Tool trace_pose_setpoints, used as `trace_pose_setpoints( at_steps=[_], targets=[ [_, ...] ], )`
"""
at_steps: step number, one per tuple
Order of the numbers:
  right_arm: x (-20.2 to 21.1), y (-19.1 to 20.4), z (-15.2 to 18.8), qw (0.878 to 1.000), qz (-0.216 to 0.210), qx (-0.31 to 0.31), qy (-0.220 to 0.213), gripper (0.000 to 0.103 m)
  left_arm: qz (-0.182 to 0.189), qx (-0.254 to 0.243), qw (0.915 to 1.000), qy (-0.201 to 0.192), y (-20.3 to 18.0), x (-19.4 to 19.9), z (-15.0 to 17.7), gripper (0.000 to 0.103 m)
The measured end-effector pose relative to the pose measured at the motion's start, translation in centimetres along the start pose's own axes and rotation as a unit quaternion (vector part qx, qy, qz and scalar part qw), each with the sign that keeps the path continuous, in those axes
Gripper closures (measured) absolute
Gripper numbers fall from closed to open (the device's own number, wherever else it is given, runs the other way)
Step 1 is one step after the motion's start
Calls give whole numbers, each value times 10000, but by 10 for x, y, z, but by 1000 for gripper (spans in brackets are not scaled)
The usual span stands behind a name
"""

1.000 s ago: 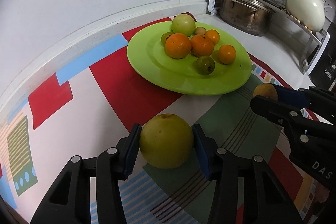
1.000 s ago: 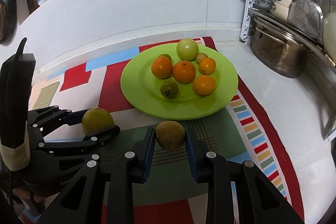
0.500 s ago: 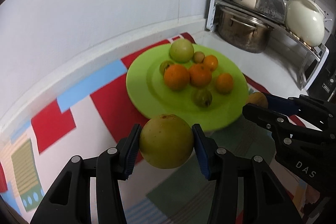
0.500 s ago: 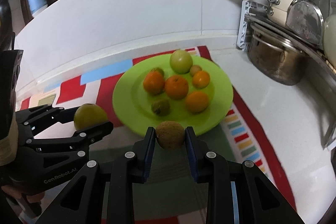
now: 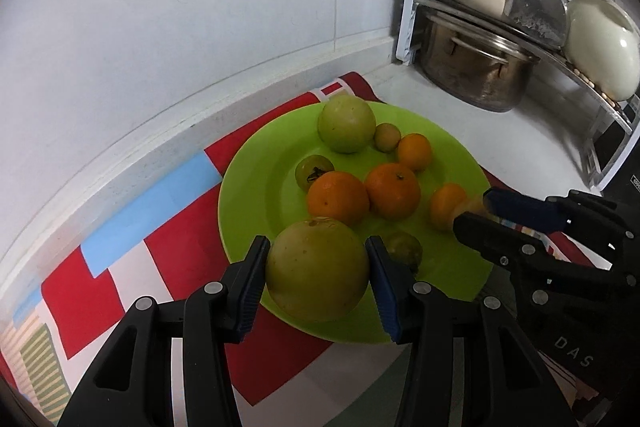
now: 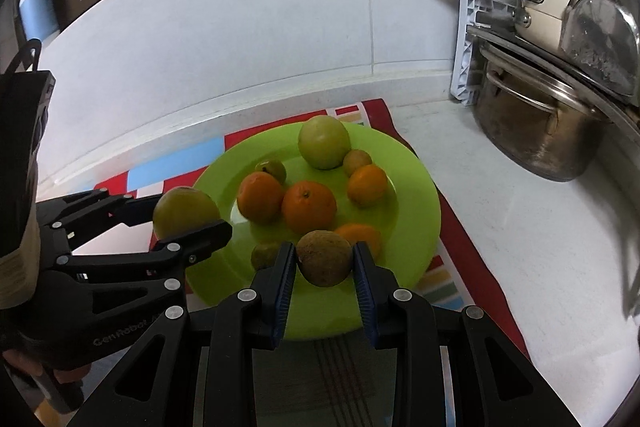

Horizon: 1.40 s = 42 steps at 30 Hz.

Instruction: Organize fruits

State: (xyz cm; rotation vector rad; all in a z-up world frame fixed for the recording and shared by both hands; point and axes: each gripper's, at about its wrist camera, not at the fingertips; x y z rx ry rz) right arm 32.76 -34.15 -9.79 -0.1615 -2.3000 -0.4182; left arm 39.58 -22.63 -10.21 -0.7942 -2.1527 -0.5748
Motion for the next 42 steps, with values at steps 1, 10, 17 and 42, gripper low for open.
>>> trace_pose_setpoints(
  at_steps=[1, 10, 17, 42],
  targets=[
    [-1, -1, -1, 10000, 25, -24, 7, 66, -18, 27, 10000, -42, 1, 1, 1, 51],
    [26, 1, 7, 9994, 252, -66, -223, 53, -537, 197, 9982, -193, 4, 47, 27, 42],
    [67, 13, 29, 9980, 372, 85, -506, 44, -996, 268, 9940, -352, -4, 99, 55, 32],
    [219, 83, 134, 9909, 435, -39, -1275, 24, -1473, 356, 9817, -1153, -26, 272, 155, 9]
  ],
)
Point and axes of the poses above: each gripper's, at about its wrist camera, not at the fingertips, and x roughly against the way its jaws point, y to its left, z to its underside, and after that the axes turned 13 degrees about -x, right-handed
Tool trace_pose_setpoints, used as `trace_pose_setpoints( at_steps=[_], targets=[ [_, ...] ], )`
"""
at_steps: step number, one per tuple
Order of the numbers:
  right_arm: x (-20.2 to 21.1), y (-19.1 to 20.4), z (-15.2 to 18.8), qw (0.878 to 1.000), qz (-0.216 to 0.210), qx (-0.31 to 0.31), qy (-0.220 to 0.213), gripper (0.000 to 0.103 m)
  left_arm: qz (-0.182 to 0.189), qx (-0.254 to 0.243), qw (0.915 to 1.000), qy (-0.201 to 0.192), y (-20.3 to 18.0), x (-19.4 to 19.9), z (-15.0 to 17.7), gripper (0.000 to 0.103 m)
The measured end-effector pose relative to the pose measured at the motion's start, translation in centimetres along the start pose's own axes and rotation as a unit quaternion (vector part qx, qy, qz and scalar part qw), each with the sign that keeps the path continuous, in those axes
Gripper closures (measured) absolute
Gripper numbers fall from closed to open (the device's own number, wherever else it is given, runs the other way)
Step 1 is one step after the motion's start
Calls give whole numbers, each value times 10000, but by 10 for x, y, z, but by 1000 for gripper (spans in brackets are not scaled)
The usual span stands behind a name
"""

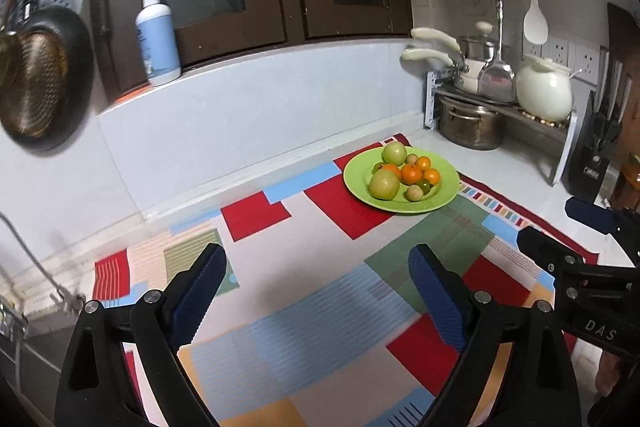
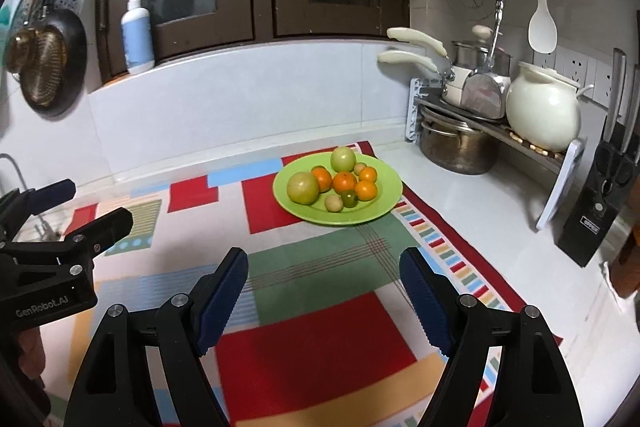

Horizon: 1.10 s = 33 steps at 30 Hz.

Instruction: Organize fruits

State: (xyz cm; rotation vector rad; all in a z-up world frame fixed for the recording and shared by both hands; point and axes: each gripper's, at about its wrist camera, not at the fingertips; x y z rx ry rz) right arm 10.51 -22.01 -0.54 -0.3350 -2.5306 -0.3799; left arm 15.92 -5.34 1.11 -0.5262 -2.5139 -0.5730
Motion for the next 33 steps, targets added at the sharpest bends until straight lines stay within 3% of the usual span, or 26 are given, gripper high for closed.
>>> trace_pose_setpoints(
  at_steps=[18, 33],
  targets=[
    [79, -17, 13, 9979, -482, 356, -250, 18, -518, 502, 9973, -98, -34, 91, 28, 0],
    [110, -28, 24, 9944, -867, 533, -300, 18, -909, 621, 9938, -127, -50, 130, 40, 0]
  ],
)
Point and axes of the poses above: each gripper's, at about its wrist camera, not at the fingertips, and x roughly against the way its jaws point, y to its left, z to its underside, and after that the axes turned 13 degrees about -x, right-handed
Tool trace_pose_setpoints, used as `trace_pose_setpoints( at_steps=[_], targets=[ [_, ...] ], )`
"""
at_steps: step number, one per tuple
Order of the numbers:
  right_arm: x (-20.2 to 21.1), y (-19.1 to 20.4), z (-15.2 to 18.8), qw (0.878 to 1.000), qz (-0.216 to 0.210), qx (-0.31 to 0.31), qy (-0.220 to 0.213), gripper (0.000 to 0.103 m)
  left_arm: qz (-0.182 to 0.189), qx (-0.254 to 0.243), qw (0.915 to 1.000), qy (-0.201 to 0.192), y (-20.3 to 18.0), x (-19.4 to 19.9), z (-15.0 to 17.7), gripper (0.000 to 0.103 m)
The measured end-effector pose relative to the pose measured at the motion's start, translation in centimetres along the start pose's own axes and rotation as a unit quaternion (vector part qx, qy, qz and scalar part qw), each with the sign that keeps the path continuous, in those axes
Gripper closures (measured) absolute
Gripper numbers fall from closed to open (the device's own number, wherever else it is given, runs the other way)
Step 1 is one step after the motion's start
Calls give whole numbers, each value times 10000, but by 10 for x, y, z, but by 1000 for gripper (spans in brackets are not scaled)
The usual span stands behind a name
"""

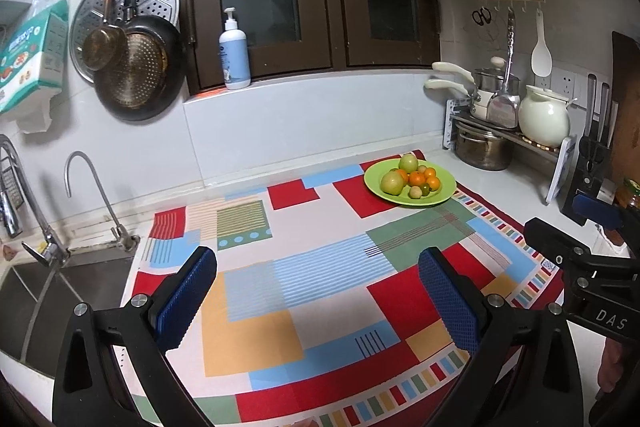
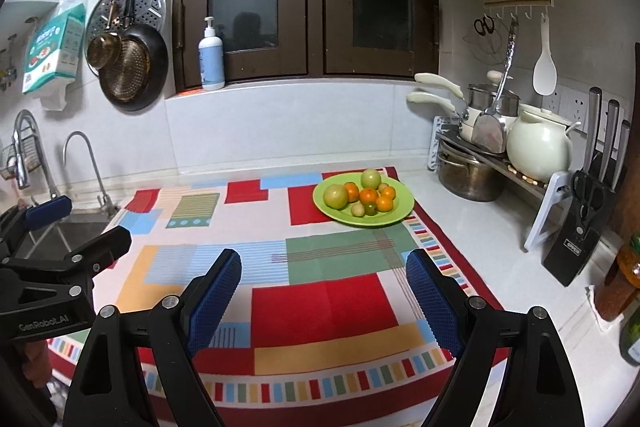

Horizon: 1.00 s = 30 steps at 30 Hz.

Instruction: Organize fruits

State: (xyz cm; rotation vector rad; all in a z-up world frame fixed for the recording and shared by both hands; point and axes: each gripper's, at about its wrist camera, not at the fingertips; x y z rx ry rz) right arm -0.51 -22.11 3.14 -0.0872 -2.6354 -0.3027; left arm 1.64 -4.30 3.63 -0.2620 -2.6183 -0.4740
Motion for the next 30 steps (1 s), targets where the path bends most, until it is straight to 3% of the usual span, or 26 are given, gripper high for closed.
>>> trace_pose_setpoints(
  at_steps=[30],
  targets=[
    [8, -2, 4, 9998, -187, 81, -3, 18, -175, 57, 9998, -79, -5, 14, 3, 0]
  ],
)
Point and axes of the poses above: each gripper's, at about its wrist camera, not at the fingertips, and x roughly against the way its jaws point, y to its left, z to its underside, and after that the axes turned 13 degrees about -x, right-handed
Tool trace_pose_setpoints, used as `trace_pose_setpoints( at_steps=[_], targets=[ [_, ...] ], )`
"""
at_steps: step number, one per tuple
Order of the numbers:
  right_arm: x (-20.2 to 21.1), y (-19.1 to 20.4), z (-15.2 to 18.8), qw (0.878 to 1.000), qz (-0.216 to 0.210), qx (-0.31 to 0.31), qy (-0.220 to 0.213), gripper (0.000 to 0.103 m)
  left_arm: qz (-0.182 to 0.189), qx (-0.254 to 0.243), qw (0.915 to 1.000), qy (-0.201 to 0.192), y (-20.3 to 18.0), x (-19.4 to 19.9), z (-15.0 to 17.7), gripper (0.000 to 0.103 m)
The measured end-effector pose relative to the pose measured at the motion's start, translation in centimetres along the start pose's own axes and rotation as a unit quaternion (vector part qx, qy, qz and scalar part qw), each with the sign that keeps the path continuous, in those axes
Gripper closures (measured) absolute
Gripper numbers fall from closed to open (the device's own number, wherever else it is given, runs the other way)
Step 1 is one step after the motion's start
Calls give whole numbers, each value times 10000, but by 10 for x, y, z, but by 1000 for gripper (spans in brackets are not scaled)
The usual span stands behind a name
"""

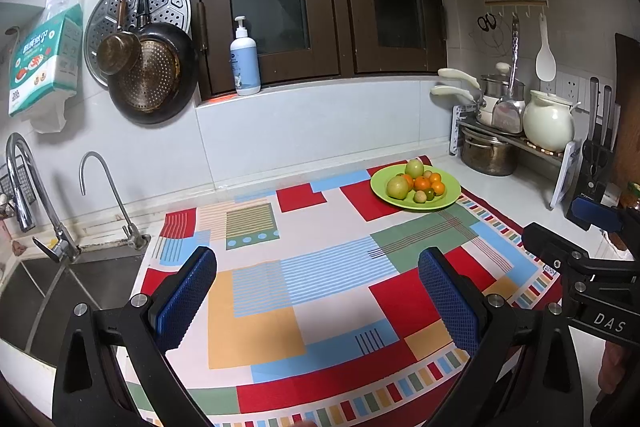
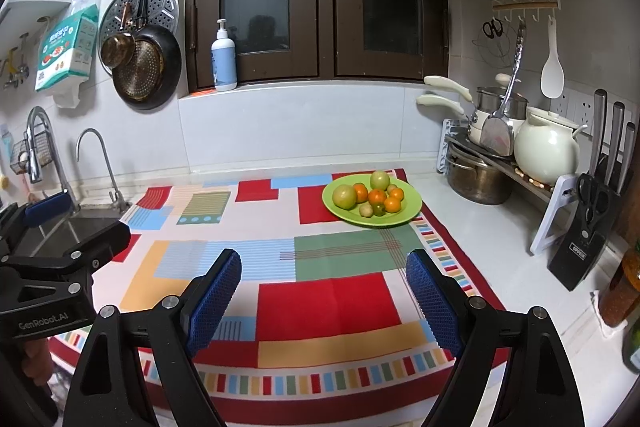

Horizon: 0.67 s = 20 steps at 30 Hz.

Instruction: Organize fruits

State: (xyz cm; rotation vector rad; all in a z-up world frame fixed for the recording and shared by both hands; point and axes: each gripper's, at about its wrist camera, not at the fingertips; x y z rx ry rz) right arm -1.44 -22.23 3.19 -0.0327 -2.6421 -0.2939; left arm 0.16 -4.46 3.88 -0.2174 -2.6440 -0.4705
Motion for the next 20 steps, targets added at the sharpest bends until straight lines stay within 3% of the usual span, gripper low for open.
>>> trace_pose_setpoints(
  at_steps=[20],
  targets=[
    [-10, -2, -1, 10000, -1, 7, 86, 18, 6, 92, 9999, 129, 1, -13, -2, 0]
  ],
)
Point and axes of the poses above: each gripper's, at about its wrist camera, not at the fingertips, and x roughly against the way its jaws point, y to its left, z to its underside, and after that the axes turned 13 degrees about -x, right-handed
